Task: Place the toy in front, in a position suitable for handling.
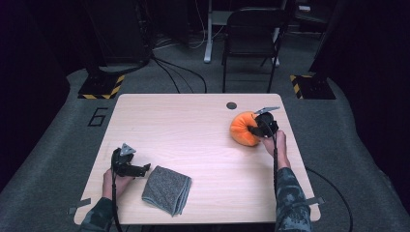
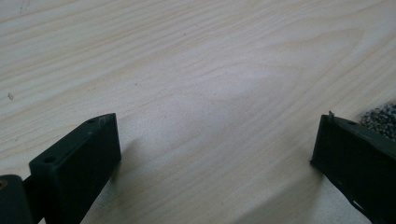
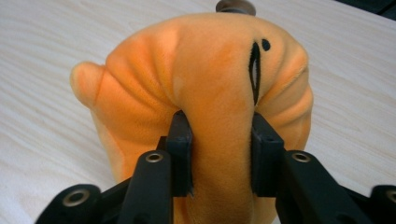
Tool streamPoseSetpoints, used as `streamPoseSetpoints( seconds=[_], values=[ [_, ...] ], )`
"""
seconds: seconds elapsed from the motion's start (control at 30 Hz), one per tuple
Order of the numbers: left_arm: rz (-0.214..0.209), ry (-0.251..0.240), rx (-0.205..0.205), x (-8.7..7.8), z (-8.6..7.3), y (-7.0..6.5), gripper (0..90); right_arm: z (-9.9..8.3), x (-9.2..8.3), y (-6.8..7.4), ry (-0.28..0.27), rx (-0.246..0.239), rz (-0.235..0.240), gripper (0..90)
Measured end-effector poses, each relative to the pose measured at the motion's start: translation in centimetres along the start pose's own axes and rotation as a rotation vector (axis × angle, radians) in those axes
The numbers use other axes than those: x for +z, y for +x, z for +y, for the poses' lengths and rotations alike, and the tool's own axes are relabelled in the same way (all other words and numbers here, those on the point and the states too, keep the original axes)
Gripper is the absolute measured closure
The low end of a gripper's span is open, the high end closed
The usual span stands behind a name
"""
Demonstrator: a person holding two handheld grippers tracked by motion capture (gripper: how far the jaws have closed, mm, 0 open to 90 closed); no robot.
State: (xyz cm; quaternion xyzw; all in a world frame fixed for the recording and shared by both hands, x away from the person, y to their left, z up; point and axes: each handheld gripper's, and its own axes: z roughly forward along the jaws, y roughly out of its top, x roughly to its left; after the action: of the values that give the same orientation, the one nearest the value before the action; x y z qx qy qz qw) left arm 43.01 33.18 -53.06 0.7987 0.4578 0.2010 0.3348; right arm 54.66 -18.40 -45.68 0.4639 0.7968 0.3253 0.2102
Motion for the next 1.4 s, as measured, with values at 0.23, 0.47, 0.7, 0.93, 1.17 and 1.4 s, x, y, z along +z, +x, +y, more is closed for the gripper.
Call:
streamPoseSetpoints(
  seconds=[0.23,0.47,0.7,0.93,1.17,1.4],
  values=[
    [0.001,-0.003,-0.001,0.0,0.0,0.0,0.9,0.2,-1.1,0.2,-0.083,0.040,-0.021,70.8],
    [0.002,-0.006,-0.004,0.0,0.0,0.0,0.9,1.5,-4.1,1.4,-0.135,0.077,-0.065,70.5],
    [0.001,-0.002,-0.001,0.0,0.0,0.0,0.9,1.7,-6.6,3.6,-0.141,0.138,-0.084,69.5],
    [0.001,-0.003,-0.001,0.0,0.0,0.0,0.9,1.5,-7.3,5.8,-0.136,0.185,-0.068,69.1],
    [0.001,-0.003,-0.001,0.0,0.0,0.0,0.9,1.5,-7.1,8.6,-0.128,0.218,-0.092,67.5],
    [0.000,0.000,0.000,0.0,0.0,0.0,0.9,0.8,-6.5,11.5,-0.131,0.249,-0.096,66.9]
  ],
)
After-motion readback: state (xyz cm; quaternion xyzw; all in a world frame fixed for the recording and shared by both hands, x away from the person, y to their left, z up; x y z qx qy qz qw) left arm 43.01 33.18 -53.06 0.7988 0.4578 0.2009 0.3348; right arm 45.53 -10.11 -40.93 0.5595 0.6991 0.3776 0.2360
